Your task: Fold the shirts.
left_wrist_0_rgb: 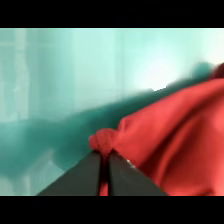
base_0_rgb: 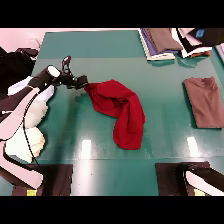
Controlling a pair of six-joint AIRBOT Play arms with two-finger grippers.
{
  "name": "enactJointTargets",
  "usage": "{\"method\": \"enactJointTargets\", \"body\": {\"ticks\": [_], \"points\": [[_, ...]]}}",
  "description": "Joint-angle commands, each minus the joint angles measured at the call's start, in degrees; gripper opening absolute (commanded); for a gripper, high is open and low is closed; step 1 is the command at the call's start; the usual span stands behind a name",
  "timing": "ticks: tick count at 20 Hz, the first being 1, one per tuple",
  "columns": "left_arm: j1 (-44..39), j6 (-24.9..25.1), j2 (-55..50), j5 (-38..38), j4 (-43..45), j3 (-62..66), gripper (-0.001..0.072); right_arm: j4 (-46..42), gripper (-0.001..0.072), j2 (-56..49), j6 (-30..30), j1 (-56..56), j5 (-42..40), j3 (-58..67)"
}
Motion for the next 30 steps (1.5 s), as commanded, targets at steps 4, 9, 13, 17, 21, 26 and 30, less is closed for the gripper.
{"method": "enactJointTargets", "body": {"ticks": [4, 9, 13, 17, 21, 26, 30], "points": [[1.3, 2.6, -0.2, -13.6, 3.7, 13.3, 0.0030, -0.3, 0.0017, -0.4, 0.7, 0.0, 2.5, -23.9], [1.3, 2.6, -0.2, -16.2, 4.5, 16.0, 0.0030, 6.2, 0.0472, -0.2, -0.5, 0.1, -9.3, -53.3], [1.3, 2.6, -0.2, -17.1, 4.5, 16.0, 0.0030, 16.2, 0.0472, -6.6, -6.2, 4.2, -14.6, -62.1], [1.3, 2.6, -0.2, -17.9, 4.5, 16.0, 0.0030, 16.2, 0.0466, -13.6, -6.7, 11.3, -18.2, -59.4], [1.3, 1.6, 0.0, -20.7, 4.6, 16.1, 0.0029, 16.0, 0.0016, -15.8, -8.0, 14.3, -20.0, -54.2], [1.3, 1.6, 11.6, -16.5, 10.9, 16.1, 0.0029, 3.2, 0.0015, -3.6, -4.8, 9.6, -15.0, -42.6], [1.3, 2.6, 27.9, -17.5, 16.1, 21.9, 0.0029, -3.1, 0.0014, 9.3, -3.8, 1.0, -6.9, -27.8]]}}
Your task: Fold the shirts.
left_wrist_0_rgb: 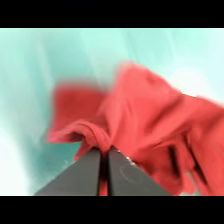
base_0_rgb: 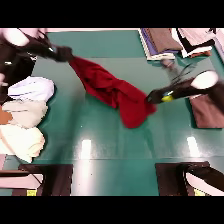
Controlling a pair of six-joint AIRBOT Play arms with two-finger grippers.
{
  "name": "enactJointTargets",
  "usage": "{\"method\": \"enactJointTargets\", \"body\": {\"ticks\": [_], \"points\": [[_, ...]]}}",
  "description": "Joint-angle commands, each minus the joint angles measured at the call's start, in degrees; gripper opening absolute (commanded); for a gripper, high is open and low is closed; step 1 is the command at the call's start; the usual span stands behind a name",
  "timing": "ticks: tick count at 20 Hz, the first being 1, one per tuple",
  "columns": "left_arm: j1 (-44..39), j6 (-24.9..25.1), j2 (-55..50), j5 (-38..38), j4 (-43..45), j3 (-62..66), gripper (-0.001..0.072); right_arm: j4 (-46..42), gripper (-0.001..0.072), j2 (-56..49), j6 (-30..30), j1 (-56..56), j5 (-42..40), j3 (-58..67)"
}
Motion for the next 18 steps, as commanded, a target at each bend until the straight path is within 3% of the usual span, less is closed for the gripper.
{"method": "enactJointTargets", "body": {"ticks": [1, 6, 9, 13, 18], "points": [[0.0, 0.9, 13.4, -0.3, 3.8, 5.2, 0.0029, -5.4, 0.0015, 10.0, 1.2, -6.8, 7.4, 12.6], [0.0, 1.9, 29.6, 0.0, 3.7, 12.5, 0.0029, -5.4, 0.0014, 18.4, 2.4, -16.4, 13.7, 27.0], [0.0, 1.9, 33.6, -0.5, 3.4, 12.9, 0.0029, -5.2, 0.0014, 17.9, 2.9, -20.9, 18.7, 33.9], [0.0, 1.9, 30.2, -4.1, 3.5, 8.9, 0.0029, -5.1, 0.0014, 10.7, 5.3, -22.3, 23.9, 40.2], [0.0, 2.3, 14.9, -3.8, 4.8, -5.2, 0.0030, -5.4, 0.0014, -2.6, 7.6, -21.9, 24.5, 29.2]]}}
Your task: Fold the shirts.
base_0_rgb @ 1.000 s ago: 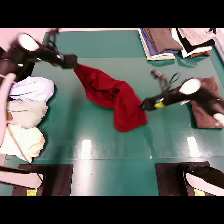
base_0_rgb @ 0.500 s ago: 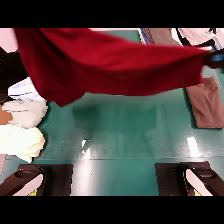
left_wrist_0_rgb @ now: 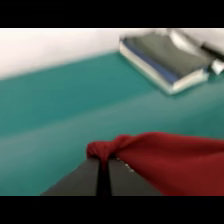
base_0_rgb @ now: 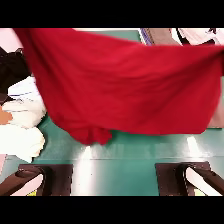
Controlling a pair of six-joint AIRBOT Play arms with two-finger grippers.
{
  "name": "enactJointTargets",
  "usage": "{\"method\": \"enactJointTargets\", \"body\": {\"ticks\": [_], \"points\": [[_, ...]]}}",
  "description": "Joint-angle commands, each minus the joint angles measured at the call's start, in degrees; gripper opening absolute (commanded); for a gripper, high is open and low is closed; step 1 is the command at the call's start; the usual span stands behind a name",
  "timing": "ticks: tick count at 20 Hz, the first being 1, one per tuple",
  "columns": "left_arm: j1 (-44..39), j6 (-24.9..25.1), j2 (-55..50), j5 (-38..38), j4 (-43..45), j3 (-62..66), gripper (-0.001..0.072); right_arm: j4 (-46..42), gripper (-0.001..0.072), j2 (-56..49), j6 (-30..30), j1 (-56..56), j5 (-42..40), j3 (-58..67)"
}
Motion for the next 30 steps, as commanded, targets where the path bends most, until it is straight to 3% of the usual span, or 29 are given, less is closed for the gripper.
{"method": "enactJointTargets", "body": {"ticks": [1, 5, 6, 7, 8, 11, 13, 17, 20, 24, 30], "points": [[0.0, -0.3, -11.3, 0.9, 0.3, -9.1, 0.0030, -0.6, 0.0014, -9.6, 0.9, 1.1, 0.3, -7.8], [1.4, -3.8, -25.4, 3.9, 0.6, -11.7, 0.0041, -0.3, 0.0017, -21.5, -0.4, 5.7, -10.1, -14.4], [2.7, -5.6, -27.2, 3.8, 0.2, -11.7, 0.0319, -0.2, 0.0113, -24.0, -0.4, 6.4, -12.1, -13.6], [4.5, -7.6, -27.7, 3.4, -0.2, -11.7, 0.0524, 0.0, 0.0357, -26.2, -0.3, 6.7, -12.8, -11.5], [7.0, -8.0, -27.5, 1.9, -1.3, -11.7, 0.0525, 0.8, 0.0389, -28.0, -0.1, 6.6, -12.5, -9.0], [13.9, -5.0, -24.6, -7.9, -4.2, -12.5, 0.0525, 3.8, 0.0385, -27.9, -1.1, 6.4, -9.8, -5.5], [15.9, -4.3, -20.0, -9.5, -4.0, -19.6, 0.0525, 4.5, 0.0385, -24.0, -2.6, 6.9, -9.4, -9.0], [14.9, -4.3, -8.4, -1.0, -4.9, -44.6, 0.0526, 4.7, 0.0385, -14.5, -3.5, 8.3, -11.8, -20.1], [10.5, -4.3, -5.7, 6.0, -8.5, -56.4, 0.0526, 4.7, 0.0384, -9.3, -3.4, 9.1, -15.0, -25.9], [5.4, -5.0, -5.8, 15.4, -12.5, -62.0, 0.0527, 4.7, 0.0384, -6.0, -3.4, 9.2, -14.8, -28.4], [1.4, -5.2, -11.5, 15.7, -16.5, -62.2, 0.0526, 4.7, 0.0384, -3.4, -3.4, 9.1, -14.7, -28.4]]}}
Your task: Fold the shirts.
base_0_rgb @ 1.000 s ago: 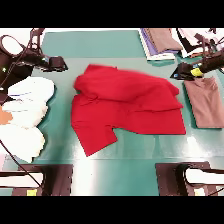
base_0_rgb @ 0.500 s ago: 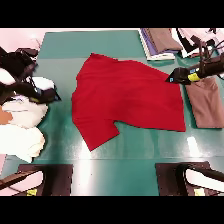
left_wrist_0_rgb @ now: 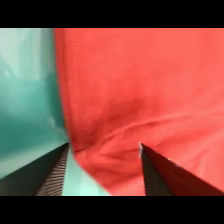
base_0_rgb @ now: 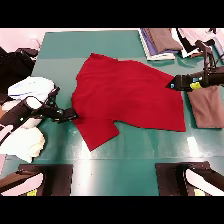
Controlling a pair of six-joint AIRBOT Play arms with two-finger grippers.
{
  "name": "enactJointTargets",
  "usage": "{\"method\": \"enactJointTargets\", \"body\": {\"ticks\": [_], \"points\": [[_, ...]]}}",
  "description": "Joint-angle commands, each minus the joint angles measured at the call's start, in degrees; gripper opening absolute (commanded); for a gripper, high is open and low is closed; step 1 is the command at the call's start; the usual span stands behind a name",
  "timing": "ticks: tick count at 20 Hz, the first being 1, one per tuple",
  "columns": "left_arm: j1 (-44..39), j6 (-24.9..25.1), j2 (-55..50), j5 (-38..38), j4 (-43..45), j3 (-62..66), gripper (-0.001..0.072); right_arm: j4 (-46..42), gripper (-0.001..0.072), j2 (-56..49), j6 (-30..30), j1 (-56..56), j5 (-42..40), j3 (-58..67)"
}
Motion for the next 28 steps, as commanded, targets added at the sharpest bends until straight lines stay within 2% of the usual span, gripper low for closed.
{"method": "enactJointTargets", "body": {"ticks": [1, 4, 7, 10, 11, 12, 14, 15, 17, 18, 20, 22, 25, 28], "points": [[-1.4, -0.2, -2.4, 1.2, -3.9, -0.9, 0.0522, -0.1, 0.0384, 2.0, 0.0, 0.0, -0.1, -0.3], [-1.4, 0.8, -2.3, -0.1, -4.8, 1.9, 0.0031, -0.4, 0.0384, 2.8, -0.1, -1.2, 1.6, -0.4], [-1.4, 2.4, -0.6, -2.3, -4.6, 6.9, 0.0029, -0.7, 0.0384, 3.2, -1.0, -8.5, 6.3, -5.5], [-1.4, 4.1, 1.1, -4.5, -4.4, 11.1, 0.0030, -4.1, 0.0387, 5.2, -1.1, -20.6, 6.4, -16.7], [-1.4, 4.3, 1.1, -5.3, -4.4, 12.1, 0.0030, -6.1, 0.0423, 5.6, -1.8, -24.6, 6.1, -20.1], [-1.4, 4.7, 1.1, -5.3, -4.5, 12.4, 0.0029, -7.2, 0.0534, 5.5, -2.4, -28.6, 5.9, -23.4], [-1.4, 4.7, 1.1, -5.2, -4.4, 12.4, 0.0029, -6.9, 0.0529, 4.7, -3.1, -35.3, 4.9, -28.8], [-1.4, 4.8, 1.1, -5.3, -4.4, 12.4, 0.0030, -6.0, 0.0499, 3.8, -3.7, -37.6, 4.0, -31.0], [-1.4, 4.8, 1.1, -5.5, -4.3, 12.4, 0.0030, -6.0, 0.0496, 1.7, -3.9, -39.7, 2.2, -33.9], [-1.4, 4.7, 1.1, -5.5, -4.4, 12.4, 0.0029, -6.0, 0.0470, 0.2, -4.0, -39.7, 1.6, -34.8], [-1.4, 4.7, 1.1, -5.5, -4.4, 12.4, 0.0030, -4.9, 0.0469, -3.1, -4.1, -37.8, -0.5, -35.2], [-1.4, 4.7, 1.1, -5.5, -4.4, 12.4, 0.0029, -0.2, 0.0468, -5.2, -4.3, -34.9, -4.5, -35.2], [-1.4, 4.7, 1.1, -5.5, -4.4, 12.4, 0.0029, 4.5, 0.0417, -6.8, -4.4, -29.2, -10.9, -35.2], [-1.4, 4.7, 1.1, -6.2, -4.4, 12.7, 0.0029, 4.0, 0.0086, -7.2, -4.5, -22.5, -13.0, -33.1]]}}
